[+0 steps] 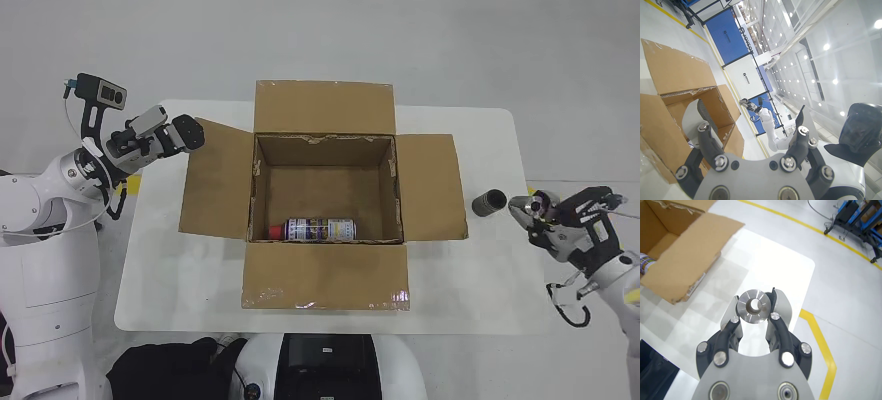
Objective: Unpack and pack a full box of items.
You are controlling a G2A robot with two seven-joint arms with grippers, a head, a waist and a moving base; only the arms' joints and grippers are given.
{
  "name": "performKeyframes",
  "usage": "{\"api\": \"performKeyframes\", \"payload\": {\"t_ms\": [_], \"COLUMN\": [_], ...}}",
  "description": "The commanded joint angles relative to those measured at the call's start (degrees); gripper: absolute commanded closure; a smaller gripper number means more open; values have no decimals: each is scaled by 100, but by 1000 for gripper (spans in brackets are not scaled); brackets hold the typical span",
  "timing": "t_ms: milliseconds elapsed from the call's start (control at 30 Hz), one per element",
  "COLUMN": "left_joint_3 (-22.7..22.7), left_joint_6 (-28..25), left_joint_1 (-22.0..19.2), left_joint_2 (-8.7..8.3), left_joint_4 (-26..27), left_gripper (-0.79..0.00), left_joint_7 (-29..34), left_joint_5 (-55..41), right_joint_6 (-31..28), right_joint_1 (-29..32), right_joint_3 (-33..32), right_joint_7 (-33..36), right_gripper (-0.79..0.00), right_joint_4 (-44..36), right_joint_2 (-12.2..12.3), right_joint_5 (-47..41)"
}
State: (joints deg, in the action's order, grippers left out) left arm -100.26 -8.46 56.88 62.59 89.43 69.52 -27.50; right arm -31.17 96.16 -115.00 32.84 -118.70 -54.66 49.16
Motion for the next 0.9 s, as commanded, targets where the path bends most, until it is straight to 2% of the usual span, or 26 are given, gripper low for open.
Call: {"api": "performKeyframes", "payload": {"t_ms": [0,300,767,867], "left_joint_3": [0,0,0,0], "left_joint_6": [0,0,0,0], "left_joint_1": [0,0,0,0], "left_joint_2": [0,0,0,0], "left_joint_4": [0,0,0,0], "left_gripper": [-785,-785,-785,-785], "left_joint_7": [0,0,0,0], "left_joint_5": [0,0,0,0], "right_joint_6": [-39,-342,-1484,-1531], "right_joint_1": [-57,-546,-1022,-1029], "right_joint_3": [64,599,1305,1317], "right_joint_7": [-43,-200,-290,-311], "right_gripper": [0,0,0,0], "right_joint_4": [-204,-509,-425,-417], "right_joint_2": [5,43,121,123], "right_joint_5": [-43,-357,-986,-1003]}}
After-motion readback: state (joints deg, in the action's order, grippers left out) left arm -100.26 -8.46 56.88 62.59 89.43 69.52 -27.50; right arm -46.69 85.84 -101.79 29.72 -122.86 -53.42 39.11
